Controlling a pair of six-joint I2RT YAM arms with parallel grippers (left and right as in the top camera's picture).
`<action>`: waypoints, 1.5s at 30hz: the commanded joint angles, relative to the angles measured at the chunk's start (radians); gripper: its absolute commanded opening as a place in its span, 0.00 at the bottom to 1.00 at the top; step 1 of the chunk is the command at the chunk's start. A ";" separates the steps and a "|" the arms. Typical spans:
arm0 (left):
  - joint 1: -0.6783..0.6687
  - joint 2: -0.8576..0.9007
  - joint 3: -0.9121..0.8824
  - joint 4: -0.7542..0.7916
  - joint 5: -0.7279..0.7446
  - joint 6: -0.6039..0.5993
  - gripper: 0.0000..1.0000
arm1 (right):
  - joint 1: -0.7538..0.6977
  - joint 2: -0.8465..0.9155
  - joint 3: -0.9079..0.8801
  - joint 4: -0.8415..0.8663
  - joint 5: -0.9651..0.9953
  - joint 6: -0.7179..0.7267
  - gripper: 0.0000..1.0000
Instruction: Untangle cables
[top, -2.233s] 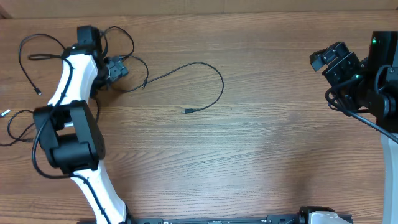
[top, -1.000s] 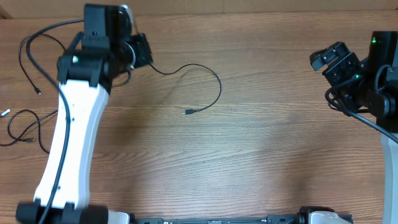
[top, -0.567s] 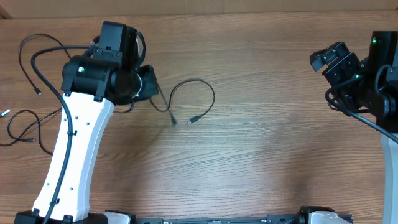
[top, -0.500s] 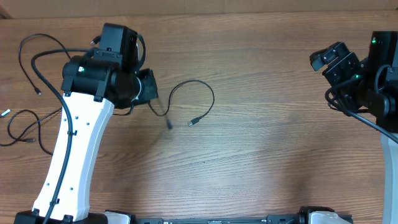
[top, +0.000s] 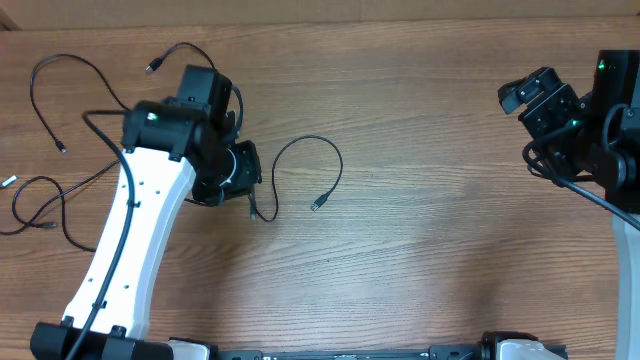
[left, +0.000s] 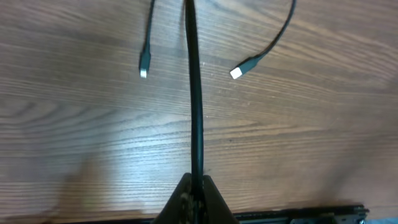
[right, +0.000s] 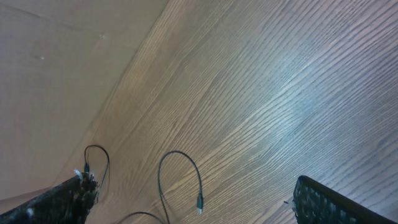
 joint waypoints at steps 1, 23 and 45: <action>-0.003 -0.010 -0.069 0.071 0.113 -0.050 0.04 | -0.003 -0.004 0.003 0.005 0.010 -0.005 1.00; 0.143 -0.010 -0.179 0.330 0.536 -0.068 0.04 | -0.003 -0.004 0.003 0.005 0.010 -0.005 1.00; 0.344 -0.008 -0.329 0.258 -0.119 -0.124 0.05 | -0.003 -0.004 0.003 0.005 0.010 -0.005 1.00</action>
